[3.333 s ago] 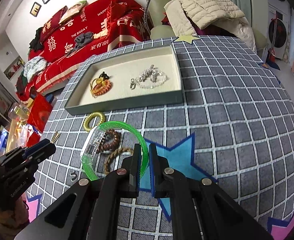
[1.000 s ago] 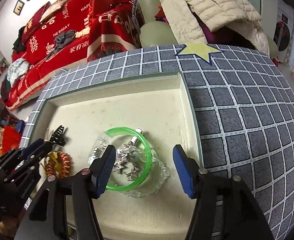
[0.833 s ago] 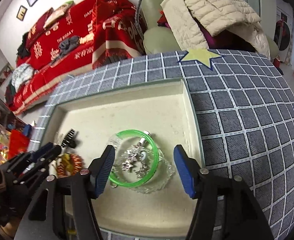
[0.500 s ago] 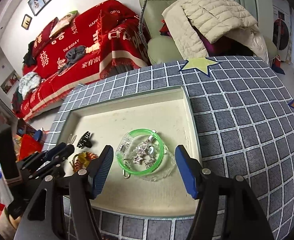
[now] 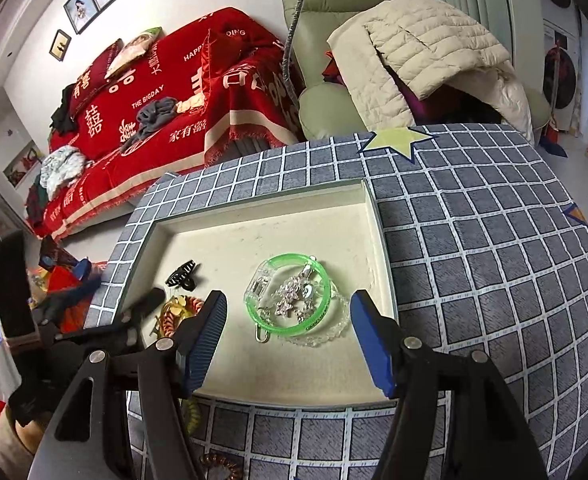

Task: Organize jewelry
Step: 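Move both tools back from the tray to the coil hair ties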

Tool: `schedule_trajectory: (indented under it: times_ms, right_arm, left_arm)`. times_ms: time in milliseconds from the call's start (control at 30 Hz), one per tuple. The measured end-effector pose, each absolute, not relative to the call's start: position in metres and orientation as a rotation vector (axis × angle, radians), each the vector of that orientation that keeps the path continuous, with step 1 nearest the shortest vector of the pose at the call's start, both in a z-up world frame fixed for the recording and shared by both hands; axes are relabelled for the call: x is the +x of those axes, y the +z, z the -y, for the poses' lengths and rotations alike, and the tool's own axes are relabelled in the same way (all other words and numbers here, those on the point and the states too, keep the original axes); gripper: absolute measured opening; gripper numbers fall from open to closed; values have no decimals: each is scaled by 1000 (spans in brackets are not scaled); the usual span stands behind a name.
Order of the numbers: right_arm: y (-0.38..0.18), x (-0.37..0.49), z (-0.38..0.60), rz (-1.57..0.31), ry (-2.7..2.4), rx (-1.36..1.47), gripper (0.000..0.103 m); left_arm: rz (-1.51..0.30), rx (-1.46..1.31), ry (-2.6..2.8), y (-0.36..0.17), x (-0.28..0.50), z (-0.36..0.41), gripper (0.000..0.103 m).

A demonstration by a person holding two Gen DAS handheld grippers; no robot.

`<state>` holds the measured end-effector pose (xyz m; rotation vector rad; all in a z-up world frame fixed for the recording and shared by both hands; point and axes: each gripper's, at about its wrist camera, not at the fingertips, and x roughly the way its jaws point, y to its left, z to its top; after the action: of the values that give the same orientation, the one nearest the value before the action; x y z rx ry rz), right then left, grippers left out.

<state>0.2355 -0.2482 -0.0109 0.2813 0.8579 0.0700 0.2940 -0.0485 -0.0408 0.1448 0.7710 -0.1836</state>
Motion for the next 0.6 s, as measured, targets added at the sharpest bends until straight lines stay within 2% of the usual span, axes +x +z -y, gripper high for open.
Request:
schedule_trajectory:
  times_ms: [233,267,300,333,500,600]
  right_arm:
    - [-8,224,249,-851,109,299,70]
    - [-7,222,249,-845,116,302,73]
    - [-5,219,249,-835,123,305,83]
    - [-2,214,249,-812,127,309,87]
    - [11,190,250,-703,126,316,103]
    - [14,179,251,-690,140,327,103]
  left_arm:
    - [-771,170,-180,-31,287,50,103]
    - [-774,169,-182,-32,286,50,103]
    - [-776,167,-183,-32,284,51,103]
    - [-777,165,-183,-32,282,51,103]
    - [-782,156,-185,-29,273,49,103]
    - [-776,152,-186,-26,264,46,103]
